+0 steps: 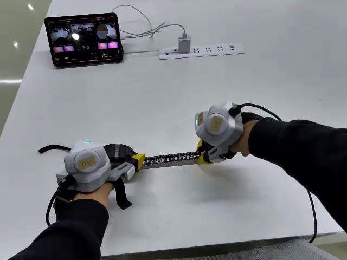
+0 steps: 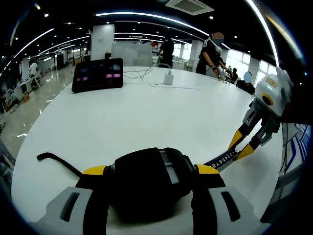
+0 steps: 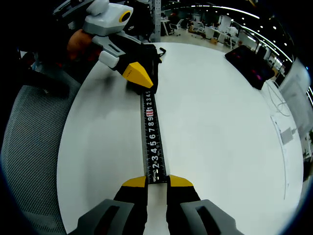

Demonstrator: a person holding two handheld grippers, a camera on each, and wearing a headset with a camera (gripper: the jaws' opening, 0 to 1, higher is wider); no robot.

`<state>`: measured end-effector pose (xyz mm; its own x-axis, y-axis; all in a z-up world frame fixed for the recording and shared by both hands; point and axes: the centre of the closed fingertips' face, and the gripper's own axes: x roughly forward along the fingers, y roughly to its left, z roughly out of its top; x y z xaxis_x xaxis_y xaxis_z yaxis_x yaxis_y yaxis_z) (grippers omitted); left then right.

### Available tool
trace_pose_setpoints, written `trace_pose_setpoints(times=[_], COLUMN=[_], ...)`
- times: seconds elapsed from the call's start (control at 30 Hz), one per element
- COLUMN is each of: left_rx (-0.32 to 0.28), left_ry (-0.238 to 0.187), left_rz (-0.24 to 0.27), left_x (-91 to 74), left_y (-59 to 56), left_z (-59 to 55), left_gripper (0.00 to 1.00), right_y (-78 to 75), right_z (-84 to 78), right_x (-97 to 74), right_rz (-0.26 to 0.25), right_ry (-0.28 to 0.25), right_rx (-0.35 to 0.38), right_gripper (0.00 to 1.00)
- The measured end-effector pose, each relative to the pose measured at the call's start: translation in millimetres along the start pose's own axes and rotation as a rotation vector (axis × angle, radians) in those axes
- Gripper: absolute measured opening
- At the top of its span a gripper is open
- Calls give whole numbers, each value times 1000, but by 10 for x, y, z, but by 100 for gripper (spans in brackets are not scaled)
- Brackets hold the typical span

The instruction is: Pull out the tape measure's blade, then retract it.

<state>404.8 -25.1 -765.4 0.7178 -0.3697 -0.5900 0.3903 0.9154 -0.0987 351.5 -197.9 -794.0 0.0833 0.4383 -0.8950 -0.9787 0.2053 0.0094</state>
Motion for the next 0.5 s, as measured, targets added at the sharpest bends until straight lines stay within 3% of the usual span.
trace_pose_setpoints(times=[0.5], left_rx=[-3], left_ry=[2], left_rz=[1], left_x=[-4], left_y=[8], left_z=[0], left_gripper=[64], right_y=[5], right_z=[37], right_x=[18], right_rz=[3], right_ry=[-7], right_rx=[7], right_gripper=[10])
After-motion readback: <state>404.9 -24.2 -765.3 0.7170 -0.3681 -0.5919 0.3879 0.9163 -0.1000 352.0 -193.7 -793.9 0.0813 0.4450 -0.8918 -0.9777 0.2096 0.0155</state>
